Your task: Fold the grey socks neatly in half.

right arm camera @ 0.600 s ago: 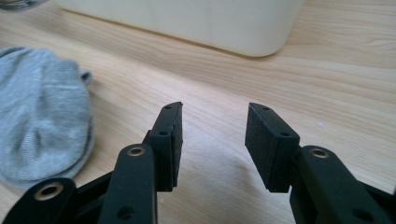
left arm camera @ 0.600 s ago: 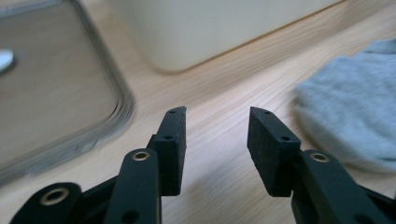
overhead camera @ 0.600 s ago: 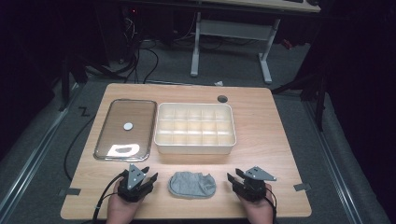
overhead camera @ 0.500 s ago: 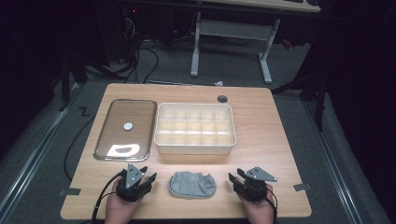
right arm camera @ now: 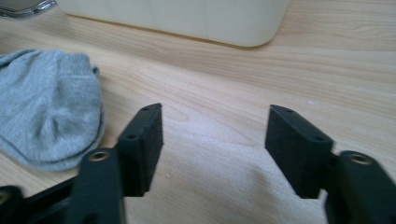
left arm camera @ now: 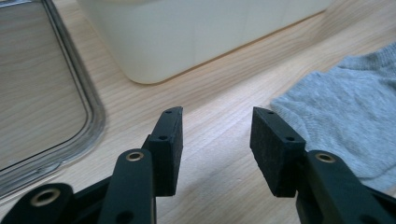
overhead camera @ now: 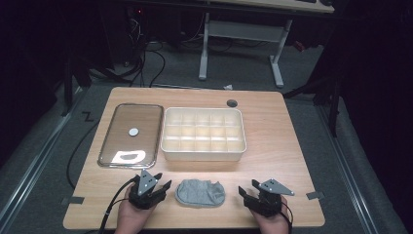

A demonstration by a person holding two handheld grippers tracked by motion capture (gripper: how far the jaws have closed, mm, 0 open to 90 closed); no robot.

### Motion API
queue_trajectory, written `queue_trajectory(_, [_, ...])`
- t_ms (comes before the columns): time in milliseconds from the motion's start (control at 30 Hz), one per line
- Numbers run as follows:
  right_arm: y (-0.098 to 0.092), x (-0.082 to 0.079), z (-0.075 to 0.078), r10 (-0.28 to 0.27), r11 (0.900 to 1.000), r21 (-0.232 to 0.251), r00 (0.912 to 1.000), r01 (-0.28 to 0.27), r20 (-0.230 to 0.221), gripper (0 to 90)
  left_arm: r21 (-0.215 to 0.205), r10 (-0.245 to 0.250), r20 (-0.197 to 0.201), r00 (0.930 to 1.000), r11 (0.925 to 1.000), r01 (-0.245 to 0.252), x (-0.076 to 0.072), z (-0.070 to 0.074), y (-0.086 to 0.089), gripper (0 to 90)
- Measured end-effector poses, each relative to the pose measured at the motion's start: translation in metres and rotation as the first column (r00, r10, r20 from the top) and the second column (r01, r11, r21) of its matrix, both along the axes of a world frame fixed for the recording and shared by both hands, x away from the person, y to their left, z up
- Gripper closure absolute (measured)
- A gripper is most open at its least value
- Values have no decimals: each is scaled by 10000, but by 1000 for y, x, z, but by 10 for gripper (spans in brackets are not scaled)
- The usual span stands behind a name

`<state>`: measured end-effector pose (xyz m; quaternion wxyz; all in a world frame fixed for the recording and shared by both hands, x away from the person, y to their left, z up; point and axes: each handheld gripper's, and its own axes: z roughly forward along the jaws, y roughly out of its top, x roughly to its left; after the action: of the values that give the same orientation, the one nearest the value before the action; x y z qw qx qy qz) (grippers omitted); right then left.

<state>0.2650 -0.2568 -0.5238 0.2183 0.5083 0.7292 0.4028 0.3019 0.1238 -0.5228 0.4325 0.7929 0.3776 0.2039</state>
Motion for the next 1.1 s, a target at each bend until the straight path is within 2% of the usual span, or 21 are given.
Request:
queue_trajectory(167, [11, 0, 2, 492, 9986, 207, 9988, -493, 45, 389, -129, -248, -30, 9997, 9996, 248, -4, 2, -7, 535])
queue_trajectory(300, [29, -4, 8, 1245, 9911, 464, 9921, -1252, 160, 425, -337, -599, -115, 9981, 9977, 595, -5, 4, -21, 534])
queue_trajectory(433, [37, -4, 10, 1526, 9869, 520, 9882, -1530, 116, 444, -227, -852, -63, 9963, 9961, 851, -6, 6, -31, 538])
queue_trajectory(500, [45, -1, 8, 1831, 9817, 549, 9831, -1825, -62, 489, -174, -968, -57, 9953, 9952, 967, -5, 5, -38, 546])
queue_trajectory(567, [48, 1, 7, 1906, 9806, 501, 9816, -1897, -117, 506, -130, -987, -72, 9951, 9950, 986, -5, 4, -40, 564])
queue_trajectory(600, [53, 3, 5, 1932, 9806, 395, 9807, -1919, -314, 553, -14, -1035, -58, 9946, 9946, 1035, -3, 3, -45, 578])
queue_trajectory(700, [58, 6, 1, 1968, 9801, 392, 9784, -1946, -639, 599, 244, -1013, -133, 9948, 9945, 1016, 0, -1, -51, 622])
queue_trajectory(867, [64, 6, -5, 2017, 9793, 65, 9738, -2021, -1049, 664, 682, -913, -317, 9953, 9933, 933, 2, -6, -53, 691])
queue_trajectory(1033, [68, 4, -8, 2078, 9776, -91, 9720, -2101, -1100, 691, 927, -919, -304, 9953, 9912, 943, 0, -8, -48, 724])
queue_trajectory(1067, [67, 4, -8, 2111, 9769, -85, 9712, -2134, -1108, 720, 1201, -896, -263, 9956, 9885, 921, -3, -9, -44, 729])
queue_trajectory(1100, [67, 4, -8, 2111, 9769, -85, 9712, -2134, -1108, 720, 1201, -896, -263, 9956, 9885, 921, -3, -9, -44, 734])
